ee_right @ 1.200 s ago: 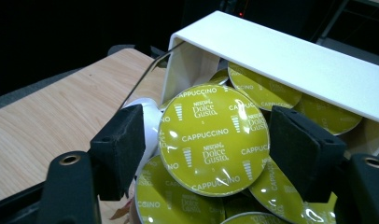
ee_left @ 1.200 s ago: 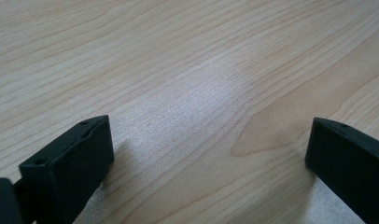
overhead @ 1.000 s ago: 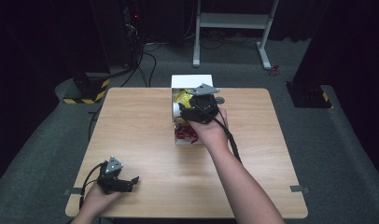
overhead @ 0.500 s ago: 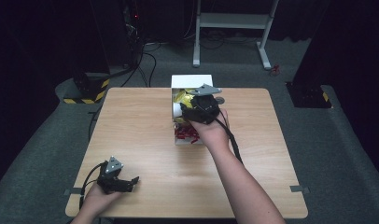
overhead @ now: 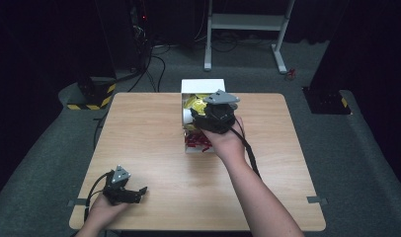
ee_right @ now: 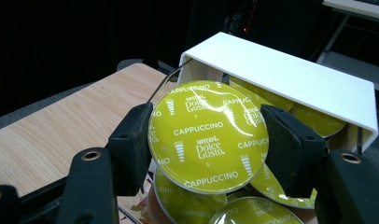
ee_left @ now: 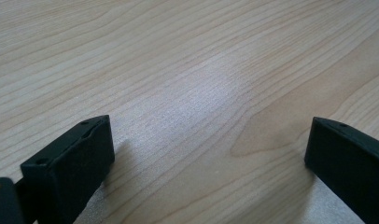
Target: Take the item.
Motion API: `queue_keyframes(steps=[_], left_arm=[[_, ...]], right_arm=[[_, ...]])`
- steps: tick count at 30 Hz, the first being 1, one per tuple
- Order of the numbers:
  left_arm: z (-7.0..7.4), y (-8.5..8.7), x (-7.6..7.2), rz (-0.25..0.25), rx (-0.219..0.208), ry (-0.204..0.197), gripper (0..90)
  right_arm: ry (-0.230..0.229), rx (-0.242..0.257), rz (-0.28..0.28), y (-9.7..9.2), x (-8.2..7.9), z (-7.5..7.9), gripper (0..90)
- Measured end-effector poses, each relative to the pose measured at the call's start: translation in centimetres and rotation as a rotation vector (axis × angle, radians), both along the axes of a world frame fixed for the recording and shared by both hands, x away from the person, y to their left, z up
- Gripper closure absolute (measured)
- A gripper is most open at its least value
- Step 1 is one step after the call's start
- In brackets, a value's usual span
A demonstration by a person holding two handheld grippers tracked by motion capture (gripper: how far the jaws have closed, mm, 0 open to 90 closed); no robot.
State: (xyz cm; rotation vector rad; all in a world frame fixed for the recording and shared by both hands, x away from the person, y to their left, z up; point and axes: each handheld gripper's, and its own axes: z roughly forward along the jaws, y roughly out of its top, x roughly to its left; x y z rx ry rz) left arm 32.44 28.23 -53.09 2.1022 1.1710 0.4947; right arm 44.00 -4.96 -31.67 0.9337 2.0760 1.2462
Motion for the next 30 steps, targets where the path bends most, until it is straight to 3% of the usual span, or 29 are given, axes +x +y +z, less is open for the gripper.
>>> queue_keyframes(steps=[30], left_arm=[[0.0,0.0,0.0,-0.003,0.006,-0.004,1.1]], right_arm=[[-0.020,0.090,0.039,-1.9,-2.6,0.8,38.2]])
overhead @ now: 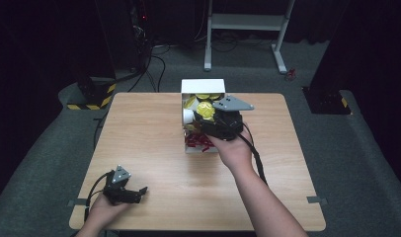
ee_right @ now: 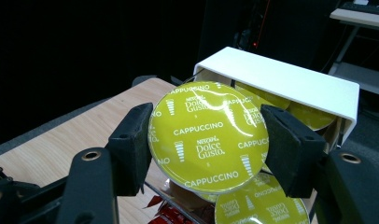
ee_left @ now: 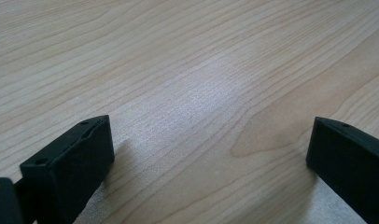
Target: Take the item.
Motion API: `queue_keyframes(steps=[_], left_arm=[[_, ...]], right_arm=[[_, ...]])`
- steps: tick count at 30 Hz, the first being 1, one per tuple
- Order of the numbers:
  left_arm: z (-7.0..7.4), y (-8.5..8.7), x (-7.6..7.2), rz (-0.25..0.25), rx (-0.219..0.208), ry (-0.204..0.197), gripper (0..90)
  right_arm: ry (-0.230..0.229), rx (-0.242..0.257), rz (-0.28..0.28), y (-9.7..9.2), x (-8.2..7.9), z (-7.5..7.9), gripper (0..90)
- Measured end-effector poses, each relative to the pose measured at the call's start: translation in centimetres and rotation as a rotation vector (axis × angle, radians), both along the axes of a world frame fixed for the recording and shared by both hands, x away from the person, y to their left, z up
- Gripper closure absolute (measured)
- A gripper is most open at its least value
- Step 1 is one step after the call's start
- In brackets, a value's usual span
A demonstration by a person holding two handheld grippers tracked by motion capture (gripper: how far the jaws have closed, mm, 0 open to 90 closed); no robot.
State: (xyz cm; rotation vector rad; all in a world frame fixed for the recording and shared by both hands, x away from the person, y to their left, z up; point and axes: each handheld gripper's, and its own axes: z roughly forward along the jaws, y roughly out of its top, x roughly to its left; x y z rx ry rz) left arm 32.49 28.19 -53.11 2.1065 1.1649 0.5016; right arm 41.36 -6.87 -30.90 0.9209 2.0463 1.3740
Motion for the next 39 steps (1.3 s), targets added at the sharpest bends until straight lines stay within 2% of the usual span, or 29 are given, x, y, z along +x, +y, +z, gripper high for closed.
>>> queue_keyframes(steps=[8,19,21,25,28,39], left_arm=[[0.0,0.0,0.0,0.001,-0.004,0.002,1.6],[0.0,0.1,-0.1,0.000,-0.005,0.003,2.4],[0.0,0.1,0.0,-0.005,-0.001,-0.002,2.4],[0.0,0.0,-0.1,0.001,-0.006,0.003,2.5],[0.0,0.1,0.0,-0.003,0.000,-0.001,2.5],[0.0,0.1,0.0,-0.003,-0.005,0.000,2.7]], right_arm=[[-0.007,0.021,0.013,-0.8,-1.2,0.2,38.2],[-0.025,0.018,0.022,-2.1,-2.9,-0.3,38.2],[-0.028,0.029,0.025,-2.4,-3.1,-0.5,38.2],[-0.040,0.021,0.024,-2.8,-3.7,-0.9,38.2],[-0.038,0.039,0.025,-3.2,-4.1,-1.3,38.2],[-0.040,0.032,0.019,-4.6,-5.3,-3.1,38.2]])
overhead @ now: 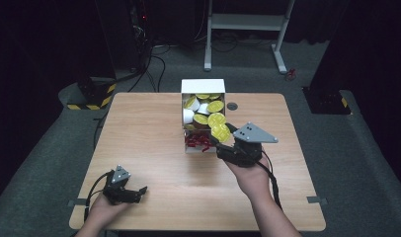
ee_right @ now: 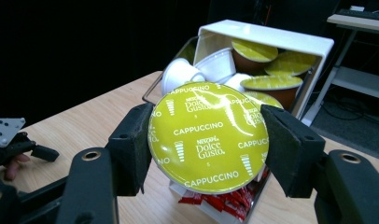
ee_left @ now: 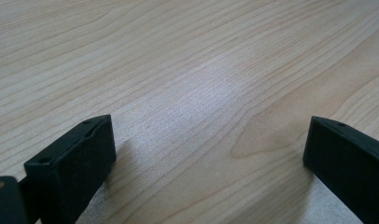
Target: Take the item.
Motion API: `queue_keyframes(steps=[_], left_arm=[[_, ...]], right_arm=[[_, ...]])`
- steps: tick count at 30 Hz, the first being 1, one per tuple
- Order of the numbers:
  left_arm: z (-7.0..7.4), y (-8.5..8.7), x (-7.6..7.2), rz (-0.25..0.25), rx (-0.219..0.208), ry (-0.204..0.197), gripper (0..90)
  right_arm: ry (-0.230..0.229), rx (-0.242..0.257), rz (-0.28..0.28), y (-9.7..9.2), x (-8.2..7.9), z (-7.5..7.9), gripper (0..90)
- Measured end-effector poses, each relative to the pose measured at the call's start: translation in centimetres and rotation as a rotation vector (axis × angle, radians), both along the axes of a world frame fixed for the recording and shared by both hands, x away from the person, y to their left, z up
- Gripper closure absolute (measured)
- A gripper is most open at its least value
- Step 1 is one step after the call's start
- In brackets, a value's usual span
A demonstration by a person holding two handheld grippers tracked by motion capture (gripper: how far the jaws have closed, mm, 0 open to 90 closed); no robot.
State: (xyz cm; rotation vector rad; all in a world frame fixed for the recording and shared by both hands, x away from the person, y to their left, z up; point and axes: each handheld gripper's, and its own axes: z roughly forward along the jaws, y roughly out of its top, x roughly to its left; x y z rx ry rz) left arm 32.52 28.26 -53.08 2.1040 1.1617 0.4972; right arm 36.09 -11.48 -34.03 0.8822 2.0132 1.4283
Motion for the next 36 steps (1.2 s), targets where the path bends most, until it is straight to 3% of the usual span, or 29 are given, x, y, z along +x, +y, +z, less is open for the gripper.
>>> queue_keyframes(steps=[21,26,29,36], left_arm=[[0.0,0.0,-0.1,0.009,-0.002,-0.002,2.8],[0.0,-0.1,0.0,0.019,-0.007,-0.004,2.8],[0.0,0.0,0.0,0.018,-0.001,-0.007,2.9],[-0.1,-0.1,0.0,0.023,-0.003,-0.005,2.8]], right_arm=[[-0.029,-0.022,-0.040,-2.7,-1.6,-3.7,38.2],[-0.022,-0.036,-0.045,-3.2,-1.6,-4.9,38.2],[-0.010,-0.075,-0.040,-3.4,-1.0,-5.5,38.2],[0.035,-0.077,-0.054,-4.3,0.0,-7.2,38.2]])
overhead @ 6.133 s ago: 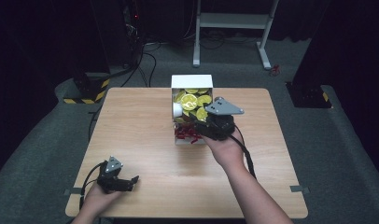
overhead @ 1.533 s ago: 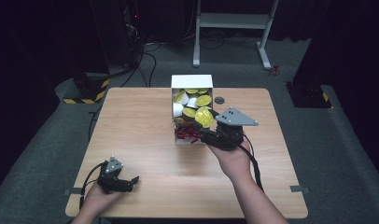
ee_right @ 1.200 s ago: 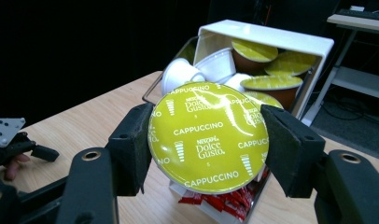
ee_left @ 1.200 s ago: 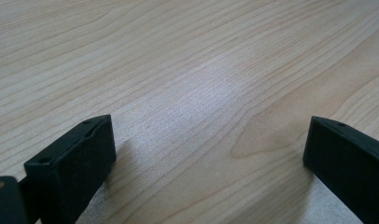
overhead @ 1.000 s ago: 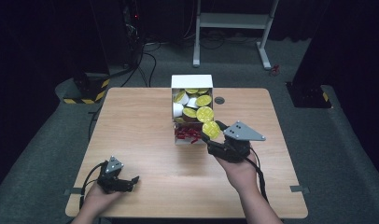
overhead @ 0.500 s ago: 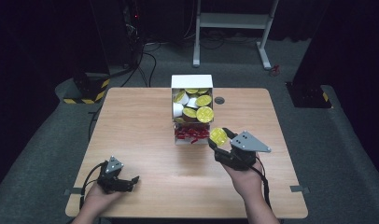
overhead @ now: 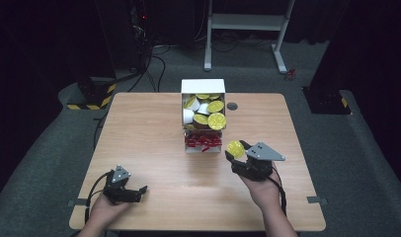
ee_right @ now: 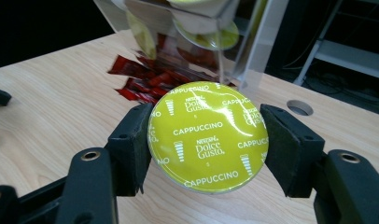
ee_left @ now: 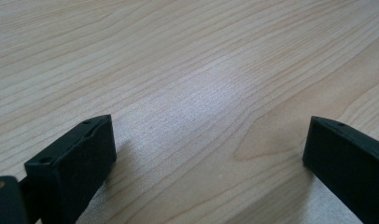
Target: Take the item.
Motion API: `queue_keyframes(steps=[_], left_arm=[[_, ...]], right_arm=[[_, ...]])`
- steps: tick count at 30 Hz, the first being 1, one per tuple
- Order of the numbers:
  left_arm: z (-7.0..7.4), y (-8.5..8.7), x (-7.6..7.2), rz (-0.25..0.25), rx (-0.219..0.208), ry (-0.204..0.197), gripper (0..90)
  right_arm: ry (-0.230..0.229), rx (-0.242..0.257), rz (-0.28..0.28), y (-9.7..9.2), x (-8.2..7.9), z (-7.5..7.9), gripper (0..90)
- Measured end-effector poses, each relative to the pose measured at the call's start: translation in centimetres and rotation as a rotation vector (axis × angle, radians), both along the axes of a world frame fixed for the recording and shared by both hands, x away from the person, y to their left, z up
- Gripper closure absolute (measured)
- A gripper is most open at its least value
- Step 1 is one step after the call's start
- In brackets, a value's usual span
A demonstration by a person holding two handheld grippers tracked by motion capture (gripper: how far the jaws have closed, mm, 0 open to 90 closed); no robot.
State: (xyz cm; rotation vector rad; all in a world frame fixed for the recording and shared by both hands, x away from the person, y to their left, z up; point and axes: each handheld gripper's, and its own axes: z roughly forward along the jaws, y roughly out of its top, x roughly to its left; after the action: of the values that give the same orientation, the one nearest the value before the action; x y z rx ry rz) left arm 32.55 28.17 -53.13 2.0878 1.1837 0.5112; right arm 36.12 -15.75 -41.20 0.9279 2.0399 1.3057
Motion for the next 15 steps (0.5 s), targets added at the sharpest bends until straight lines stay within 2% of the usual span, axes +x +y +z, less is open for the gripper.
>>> queue_keyframes(steps=[4,9,15], left_arm=[[0.0,-0.1,0.1,0.001,-0.005,0.003,2.4],[0.0,-0.1,0.1,0.002,-0.004,0.002,1.7],[0.0,-0.1,0.2,0.010,0.006,0.005,0.2]], right_arm=[[0.012,-0.013,-0.027,-0.7,0.8,-0.6,38.2],[0.046,-0.006,-0.054,-1.9,1.9,-1.4,38.2],[0.059,-0.013,-0.089,-2.6,3.0,-2.1,38.2]])
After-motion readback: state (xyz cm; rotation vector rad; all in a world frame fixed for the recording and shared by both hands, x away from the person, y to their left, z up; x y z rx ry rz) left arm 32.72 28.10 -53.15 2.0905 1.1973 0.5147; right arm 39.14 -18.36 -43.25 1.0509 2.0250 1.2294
